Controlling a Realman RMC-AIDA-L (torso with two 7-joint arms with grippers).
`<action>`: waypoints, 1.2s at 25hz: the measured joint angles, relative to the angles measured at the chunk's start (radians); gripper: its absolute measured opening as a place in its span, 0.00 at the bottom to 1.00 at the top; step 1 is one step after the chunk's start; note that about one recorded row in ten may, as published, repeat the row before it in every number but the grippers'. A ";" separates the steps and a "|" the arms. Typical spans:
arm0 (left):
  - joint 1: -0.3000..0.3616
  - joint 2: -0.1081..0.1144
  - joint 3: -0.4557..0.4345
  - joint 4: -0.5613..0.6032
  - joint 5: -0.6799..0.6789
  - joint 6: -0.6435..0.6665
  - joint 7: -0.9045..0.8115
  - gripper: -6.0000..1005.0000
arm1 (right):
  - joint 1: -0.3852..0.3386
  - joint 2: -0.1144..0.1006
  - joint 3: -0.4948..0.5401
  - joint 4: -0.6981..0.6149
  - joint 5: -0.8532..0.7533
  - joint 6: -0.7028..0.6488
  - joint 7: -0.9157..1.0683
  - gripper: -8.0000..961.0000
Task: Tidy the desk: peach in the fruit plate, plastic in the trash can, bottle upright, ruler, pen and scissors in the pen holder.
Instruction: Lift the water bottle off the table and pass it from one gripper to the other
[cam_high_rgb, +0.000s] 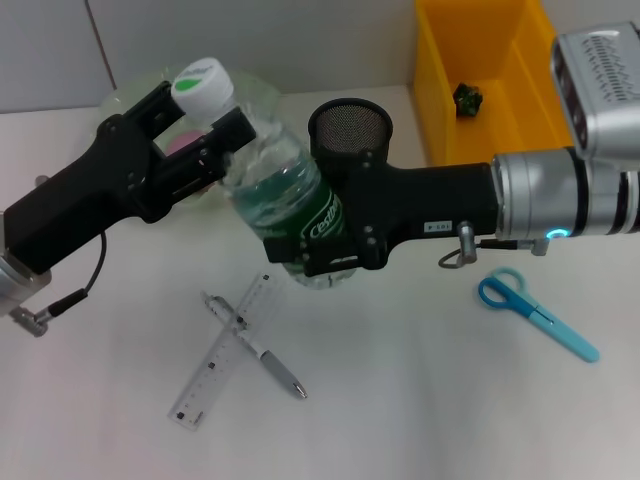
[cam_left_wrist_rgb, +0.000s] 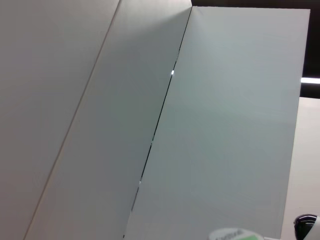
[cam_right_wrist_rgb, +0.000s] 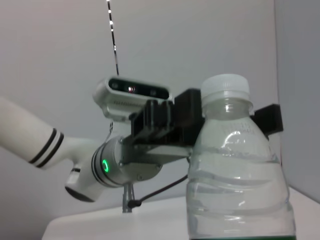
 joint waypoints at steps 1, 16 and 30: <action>0.000 0.000 0.000 0.000 0.000 0.000 0.000 0.82 | 0.001 0.000 -0.006 0.000 0.000 0.005 0.000 0.83; -0.011 0.001 0.001 -0.008 0.006 -0.002 0.000 0.82 | 0.001 0.000 -0.015 0.002 0.000 0.023 0.000 0.83; -0.014 0.000 0.008 -0.008 0.006 -0.007 0.001 0.79 | 0.000 0.000 -0.015 0.002 0.000 0.015 0.000 0.83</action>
